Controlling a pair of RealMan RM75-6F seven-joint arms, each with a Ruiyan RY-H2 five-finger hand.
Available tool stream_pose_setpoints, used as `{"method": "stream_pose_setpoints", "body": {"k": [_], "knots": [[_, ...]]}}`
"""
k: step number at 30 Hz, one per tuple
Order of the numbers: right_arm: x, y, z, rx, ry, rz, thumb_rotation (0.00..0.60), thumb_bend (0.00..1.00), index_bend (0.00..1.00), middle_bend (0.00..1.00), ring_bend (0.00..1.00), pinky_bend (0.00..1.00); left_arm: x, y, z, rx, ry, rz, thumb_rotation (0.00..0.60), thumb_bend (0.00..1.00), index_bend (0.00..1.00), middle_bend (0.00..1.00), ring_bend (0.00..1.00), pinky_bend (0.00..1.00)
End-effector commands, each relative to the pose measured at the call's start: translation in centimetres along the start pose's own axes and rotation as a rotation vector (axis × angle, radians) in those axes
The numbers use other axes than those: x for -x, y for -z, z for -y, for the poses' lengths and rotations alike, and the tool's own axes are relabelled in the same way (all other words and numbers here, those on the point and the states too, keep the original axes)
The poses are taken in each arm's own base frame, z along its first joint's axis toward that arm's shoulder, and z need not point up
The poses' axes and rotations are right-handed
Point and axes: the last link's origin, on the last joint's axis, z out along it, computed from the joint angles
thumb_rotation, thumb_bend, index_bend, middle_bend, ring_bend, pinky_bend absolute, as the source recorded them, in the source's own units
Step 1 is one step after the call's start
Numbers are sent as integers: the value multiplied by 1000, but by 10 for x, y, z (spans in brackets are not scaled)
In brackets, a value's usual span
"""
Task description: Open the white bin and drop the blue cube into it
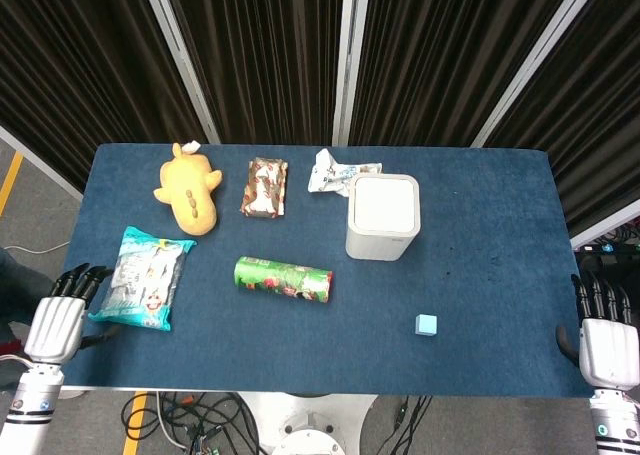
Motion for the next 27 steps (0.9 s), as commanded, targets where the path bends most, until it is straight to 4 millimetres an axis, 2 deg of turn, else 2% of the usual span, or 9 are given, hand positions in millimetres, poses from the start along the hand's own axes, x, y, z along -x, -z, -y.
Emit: {"method": "stream_pose_setpoints", "body": {"k": [1,8,14,20,27], "knots": [[0,0,1,-7,-3,0,600,268,0,0,0,0,0,1,0,1,-2,3,600,39,190,165,88,164],[-3,-2,6,-32,-21,2,600,268,0,0,0,0,2,1,1,-5,-3,16,600,38,190,165,89,164],[-11,-22,30,-122,-41,5,600,268,0,0,0,0,2,0,2,-1,-4,22,600,38,189,165,88,164],[-32,-64,81,-283,6,-43,600,262,0,0,0,0,3,2,6,-9,-2,18,600,38,190,165,89,164],[-51,-123,160,-449,26,-45,600,258,0,23,0,0,1,4,11,-21,3,7,600,39,190,165,89,164]]}}
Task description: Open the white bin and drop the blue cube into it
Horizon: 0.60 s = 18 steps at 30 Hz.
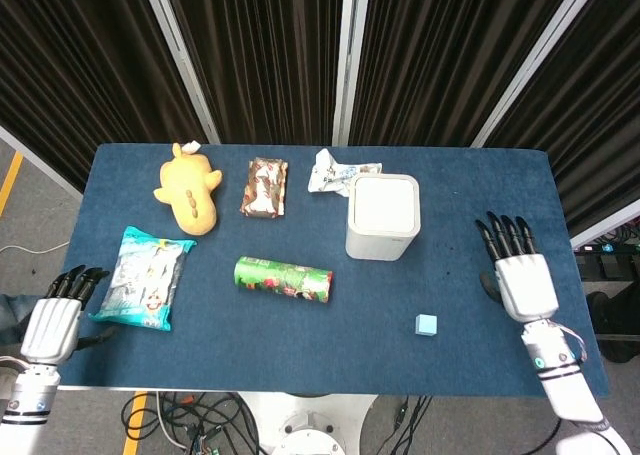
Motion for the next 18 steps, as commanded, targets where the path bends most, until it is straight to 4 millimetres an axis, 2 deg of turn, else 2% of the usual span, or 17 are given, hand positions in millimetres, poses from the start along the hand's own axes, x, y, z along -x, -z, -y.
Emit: {"method": "stream_pose_setpoints", "body": {"k": [1,6,8,12,18], "knots": [[-9,-48,38,-103,2,4,600,258,0,42,0,0,-1,1,3,-8,4,-3,600,39,190,165,89,164],[-7,-82,75,-185,-15,41,600,260,0,103,0,0,-1,2,5,-13,7,-3,600,39,192,165,89,164],[-6,-87,84,-200,-25,47,600,260,0,125,0,0,-1,3,6,-12,8,-4,600,39,193,165,89,164],[-2,-90,98,-229,-33,50,600,261,0,188,0,0,-2,2,7,-9,11,-7,600,39,194,165,89,164],[0,-85,106,-258,-31,24,600,268,0,209,0,0,-3,3,7,-8,16,-9,600,39,194,165,89,164]]}}
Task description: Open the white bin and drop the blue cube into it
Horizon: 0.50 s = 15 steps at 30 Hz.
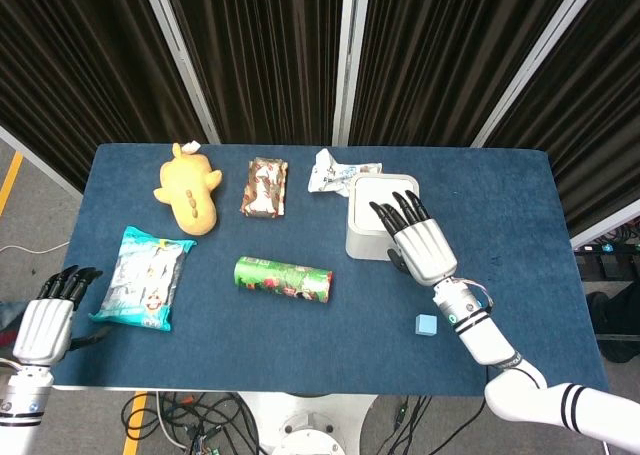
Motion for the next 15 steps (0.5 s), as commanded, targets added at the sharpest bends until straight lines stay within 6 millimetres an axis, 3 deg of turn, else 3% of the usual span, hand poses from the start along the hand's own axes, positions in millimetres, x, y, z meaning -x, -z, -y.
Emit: {"method": "stream_pose_setpoints", "body": {"k": [1,15], "knots": [[2,2,4,-16,6,-11,600,268,0,217,0,0,0,0,0,-1,1,1,600,39,194,165,89,164],[13,5,6,-19,-4,2,600,270,0,326,0,0,1,2,4,-7,8,5,600,39,194,165,88,164]]}}
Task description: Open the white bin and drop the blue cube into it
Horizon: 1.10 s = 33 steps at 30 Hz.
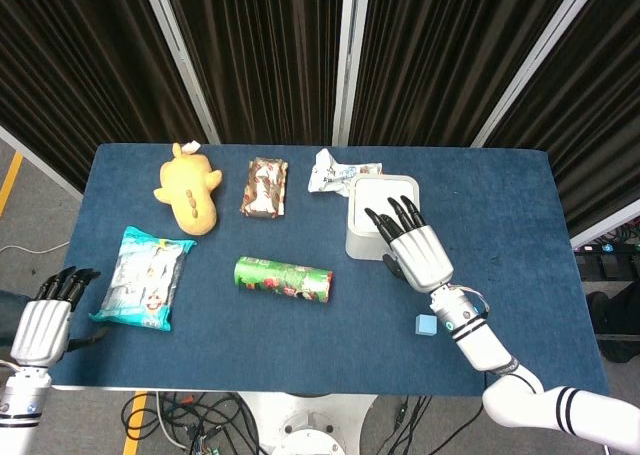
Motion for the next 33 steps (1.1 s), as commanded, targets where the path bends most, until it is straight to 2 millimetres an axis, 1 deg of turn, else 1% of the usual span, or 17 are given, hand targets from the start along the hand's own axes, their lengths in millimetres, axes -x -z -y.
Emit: {"method": "stream_pose_setpoints", "body": {"k": [1,6,8,11,14,16,17,20,23,25,29,33], "knots": [[3,0,0,2,-1,9,600,270,0,332,0,0,0,0,0,0,0,0,600,38,194,165,89,164],[10,0,-1,8,-4,30,600,270,0,358,0,0,-1,1,1,-1,1,-2,600,39,194,165,89,164],[8,0,-1,8,-8,17,600,270,0,349,0,0,-1,1,1,-1,1,-1,600,39,194,165,89,164],[-3,0,0,2,-27,-48,600,270,0,279,0,0,-1,0,1,-1,2,-2,600,39,194,165,89,164],[-21,5,-1,-12,-40,-147,600,270,0,154,0,0,-1,0,1,3,2,-3,600,39,194,165,89,164],[-34,14,-1,-29,-33,-225,600,270,0,82,0,0,-1,0,0,4,2,-2,600,39,194,165,89,164],[-39,21,-1,-41,-21,-264,600,270,0,63,0,0,0,0,0,4,1,0,600,39,194,165,89,164],[-42,43,1,-66,-7,-306,600,270,0,46,0,0,0,0,-1,7,0,2,600,39,194,165,89,164],[-35,64,-1,-66,-1,-293,600,270,0,48,0,0,0,0,-3,10,-2,1,600,39,194,165,89,164],[-24,80,-5,-48,-11,-248,600,270,0,49,0,0,0,0,-3,12,-5,1,600,39,194,165,89,164],[9,112,-16,28,-101,-34,600,270,0,54,0,0,1,0,-4,10,-6,6,600,39,194,165,88,164],[29,134,-27,91,-124,100,600,270,0,89,0,0,2,1,-3,1,-1,6,600,39,195,165,88,164]]}}
